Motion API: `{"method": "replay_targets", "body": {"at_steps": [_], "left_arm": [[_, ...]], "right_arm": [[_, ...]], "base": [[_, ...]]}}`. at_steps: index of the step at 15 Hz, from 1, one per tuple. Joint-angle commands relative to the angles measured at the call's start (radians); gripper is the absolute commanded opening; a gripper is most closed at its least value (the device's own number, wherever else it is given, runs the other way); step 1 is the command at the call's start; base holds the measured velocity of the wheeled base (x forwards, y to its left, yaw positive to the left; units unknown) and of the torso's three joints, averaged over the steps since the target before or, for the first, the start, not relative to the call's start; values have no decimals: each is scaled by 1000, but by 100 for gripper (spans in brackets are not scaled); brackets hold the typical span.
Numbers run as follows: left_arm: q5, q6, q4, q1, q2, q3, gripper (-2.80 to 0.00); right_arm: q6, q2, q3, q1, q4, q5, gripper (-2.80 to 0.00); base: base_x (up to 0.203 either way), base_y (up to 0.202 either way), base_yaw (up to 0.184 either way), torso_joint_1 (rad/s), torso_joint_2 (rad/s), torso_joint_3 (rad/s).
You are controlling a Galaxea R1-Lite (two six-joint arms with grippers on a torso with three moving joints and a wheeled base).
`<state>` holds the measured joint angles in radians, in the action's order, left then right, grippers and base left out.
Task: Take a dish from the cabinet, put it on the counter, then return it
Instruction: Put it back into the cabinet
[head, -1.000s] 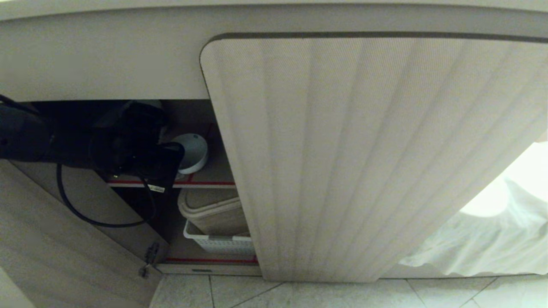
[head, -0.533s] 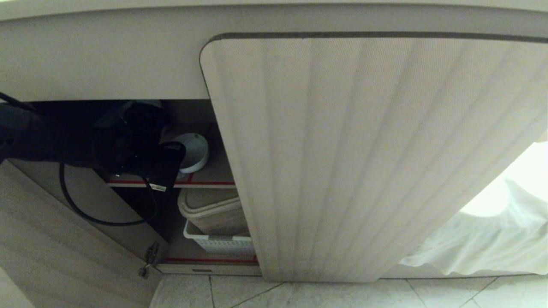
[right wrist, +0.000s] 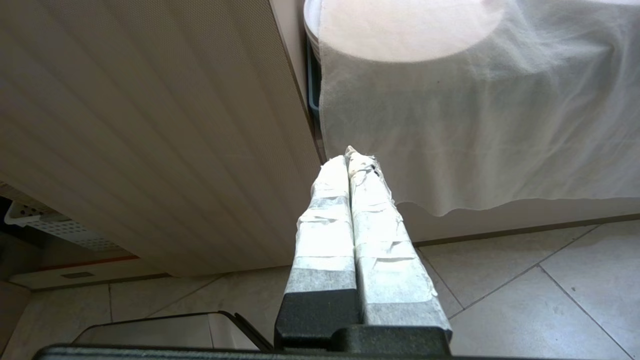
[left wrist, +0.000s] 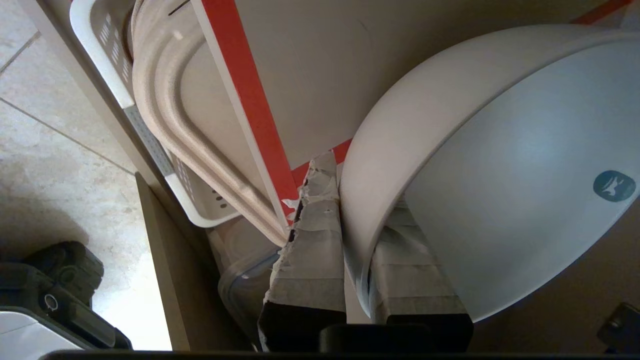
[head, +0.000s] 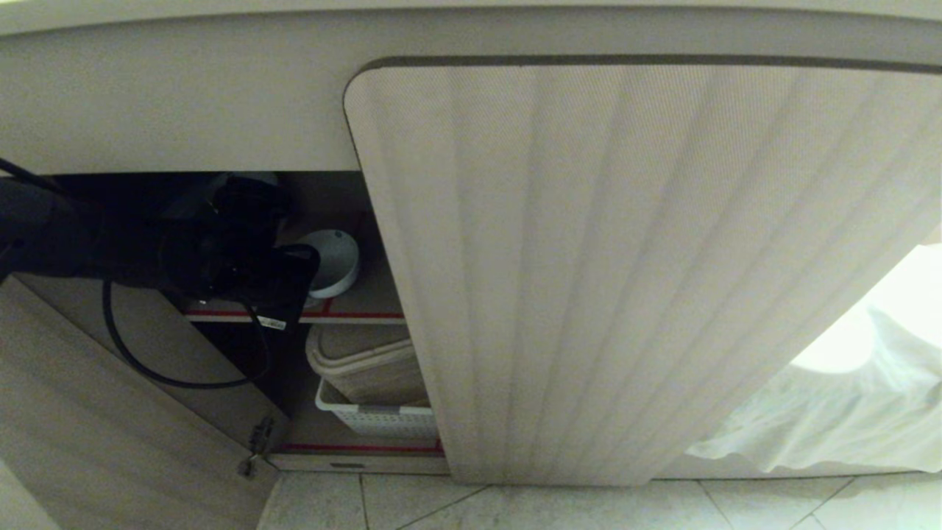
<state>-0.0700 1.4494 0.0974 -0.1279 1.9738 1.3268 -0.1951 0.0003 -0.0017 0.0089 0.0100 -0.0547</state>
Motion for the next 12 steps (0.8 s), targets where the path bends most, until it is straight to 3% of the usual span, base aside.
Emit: {"method": "replay_targets", "body": {"at_steps": [1,12], "left_arm": [[-1,8,1,-1,2,0,-280],[-1,4,1,-1,10,-1,-280]], "right_arm": [[-1,0,0,0,1,-1,-280],[-1,0,0,0,1,-1,-280]], "base": [[0,0,0,0,0,0],[0,0,0,0,0,0]]}}
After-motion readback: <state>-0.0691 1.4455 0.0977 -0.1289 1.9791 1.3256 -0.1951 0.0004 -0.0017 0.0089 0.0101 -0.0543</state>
